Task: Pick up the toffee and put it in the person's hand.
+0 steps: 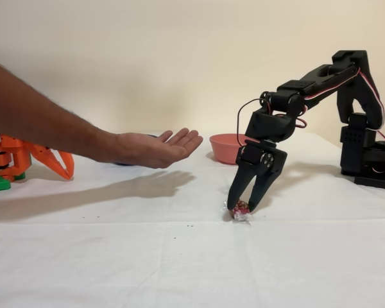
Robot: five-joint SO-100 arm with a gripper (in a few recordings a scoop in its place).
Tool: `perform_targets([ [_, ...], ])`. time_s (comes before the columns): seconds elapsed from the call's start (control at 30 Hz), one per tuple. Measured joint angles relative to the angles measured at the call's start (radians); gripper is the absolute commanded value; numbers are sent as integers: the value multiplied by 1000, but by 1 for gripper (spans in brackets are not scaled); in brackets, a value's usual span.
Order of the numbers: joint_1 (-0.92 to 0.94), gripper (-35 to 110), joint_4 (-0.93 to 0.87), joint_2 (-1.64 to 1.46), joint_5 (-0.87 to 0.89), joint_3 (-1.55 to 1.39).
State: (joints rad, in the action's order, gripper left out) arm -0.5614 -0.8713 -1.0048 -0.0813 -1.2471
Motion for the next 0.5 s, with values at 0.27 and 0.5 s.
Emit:
perform_targets([
  [0.27,23,27,0,38,-12,38],
  [0.5,63,25,0,40,-31,40],
])
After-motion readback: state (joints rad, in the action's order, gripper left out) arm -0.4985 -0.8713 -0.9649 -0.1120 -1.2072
